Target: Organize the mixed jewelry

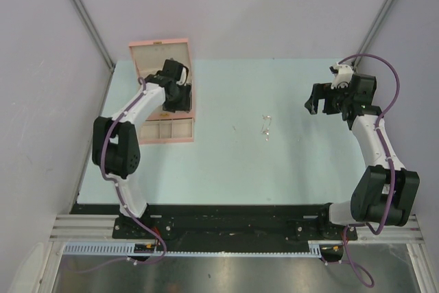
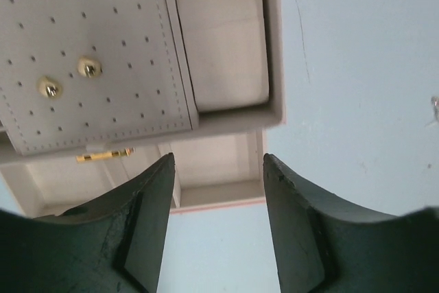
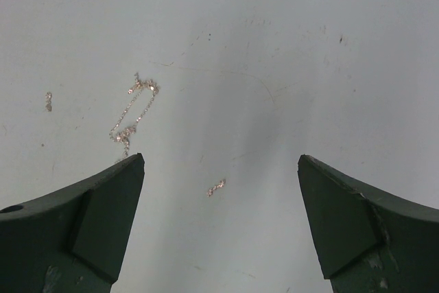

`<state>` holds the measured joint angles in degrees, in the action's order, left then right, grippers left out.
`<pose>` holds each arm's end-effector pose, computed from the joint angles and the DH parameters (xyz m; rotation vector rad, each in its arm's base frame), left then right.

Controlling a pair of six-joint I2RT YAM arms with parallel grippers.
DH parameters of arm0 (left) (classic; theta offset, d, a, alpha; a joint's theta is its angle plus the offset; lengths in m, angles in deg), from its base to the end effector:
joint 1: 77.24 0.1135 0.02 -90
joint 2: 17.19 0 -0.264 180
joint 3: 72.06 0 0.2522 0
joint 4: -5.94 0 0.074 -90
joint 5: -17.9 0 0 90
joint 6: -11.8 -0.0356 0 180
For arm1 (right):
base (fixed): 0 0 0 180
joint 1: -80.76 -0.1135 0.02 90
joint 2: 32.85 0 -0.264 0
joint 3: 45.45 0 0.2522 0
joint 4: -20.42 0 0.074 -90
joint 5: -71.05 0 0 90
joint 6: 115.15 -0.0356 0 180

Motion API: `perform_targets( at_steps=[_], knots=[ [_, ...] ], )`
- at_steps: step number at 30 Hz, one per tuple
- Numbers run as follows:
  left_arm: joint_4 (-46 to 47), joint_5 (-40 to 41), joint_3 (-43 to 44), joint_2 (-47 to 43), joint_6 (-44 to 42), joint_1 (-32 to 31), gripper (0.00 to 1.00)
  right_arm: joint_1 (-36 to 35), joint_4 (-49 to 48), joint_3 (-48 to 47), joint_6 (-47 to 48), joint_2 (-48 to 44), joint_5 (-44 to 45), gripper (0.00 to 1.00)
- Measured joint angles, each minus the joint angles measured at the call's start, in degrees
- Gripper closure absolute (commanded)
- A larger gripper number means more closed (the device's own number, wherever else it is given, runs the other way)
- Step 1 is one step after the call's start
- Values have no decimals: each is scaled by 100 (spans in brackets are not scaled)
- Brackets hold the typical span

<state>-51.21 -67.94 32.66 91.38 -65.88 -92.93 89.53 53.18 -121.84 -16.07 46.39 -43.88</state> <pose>0.3943 -0.1081 0.2510 0.0527 2.6321 -0.0720 0.3077 -0.0323 0.2984 -0.2474 2.1270 0.2950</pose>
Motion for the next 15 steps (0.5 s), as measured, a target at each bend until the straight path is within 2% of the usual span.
perform_targets(
  at_steps=[7,15],
  knots=[
    [474,-190,-1045,-1040,-450,-90,39,9,2,0,0,0,0,0],
    [1075,-612,-1215,-1766,-1062,-612,37,11,2,0,0,0,7,0]
  ],
)
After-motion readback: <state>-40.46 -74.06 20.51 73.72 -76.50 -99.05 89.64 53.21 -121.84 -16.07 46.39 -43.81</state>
